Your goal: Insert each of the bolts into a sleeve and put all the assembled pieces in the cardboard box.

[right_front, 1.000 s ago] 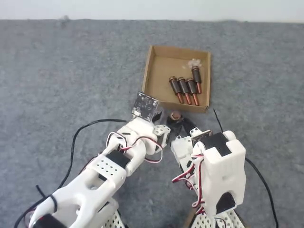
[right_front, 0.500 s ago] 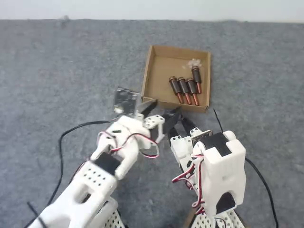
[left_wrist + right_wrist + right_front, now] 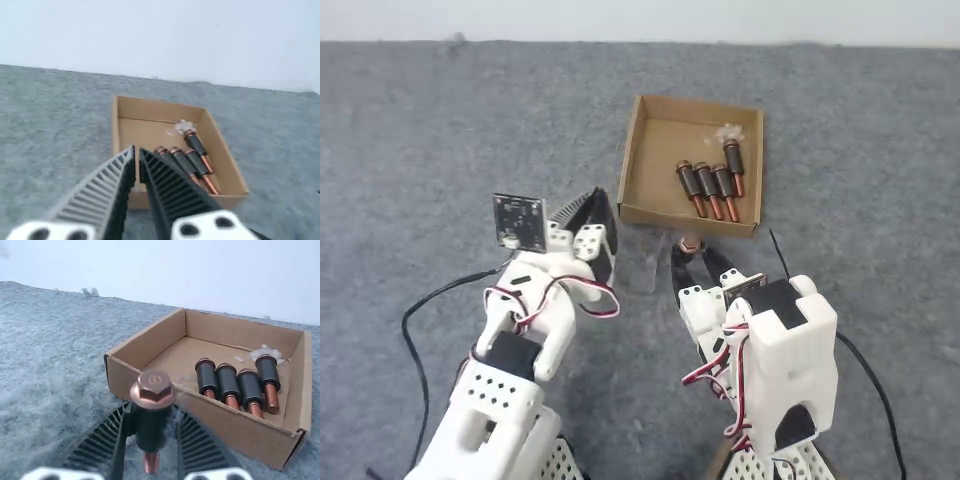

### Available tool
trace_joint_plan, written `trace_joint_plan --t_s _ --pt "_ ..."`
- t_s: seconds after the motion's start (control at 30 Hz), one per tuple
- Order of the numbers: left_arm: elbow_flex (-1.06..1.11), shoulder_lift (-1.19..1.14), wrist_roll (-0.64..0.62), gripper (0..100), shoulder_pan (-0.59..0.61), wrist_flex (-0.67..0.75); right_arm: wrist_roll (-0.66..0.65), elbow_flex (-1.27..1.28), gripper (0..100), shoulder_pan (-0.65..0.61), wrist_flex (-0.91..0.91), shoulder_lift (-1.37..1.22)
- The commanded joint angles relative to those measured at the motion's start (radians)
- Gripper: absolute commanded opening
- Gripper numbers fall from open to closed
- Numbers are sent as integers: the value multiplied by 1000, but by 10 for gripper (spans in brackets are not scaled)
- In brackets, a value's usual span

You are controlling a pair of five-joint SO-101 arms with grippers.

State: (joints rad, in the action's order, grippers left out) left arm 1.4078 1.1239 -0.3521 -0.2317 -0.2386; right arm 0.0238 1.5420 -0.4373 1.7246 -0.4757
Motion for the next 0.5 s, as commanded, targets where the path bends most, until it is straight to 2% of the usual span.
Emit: trace_joint_plan --t_s 0.0,0.1,0.2,0.47 --pt "12 34 -5 10 60 -2 -11 -15 6 16 18 16" --pt "61 34 2 10 71 3 -11 -12 6 16 18 16" --pt "107 34 63 10 91 3 -11 -12 6 16 18 16" --pt "237 34 173 10 218 5 -11 -9 6 18 18 16"
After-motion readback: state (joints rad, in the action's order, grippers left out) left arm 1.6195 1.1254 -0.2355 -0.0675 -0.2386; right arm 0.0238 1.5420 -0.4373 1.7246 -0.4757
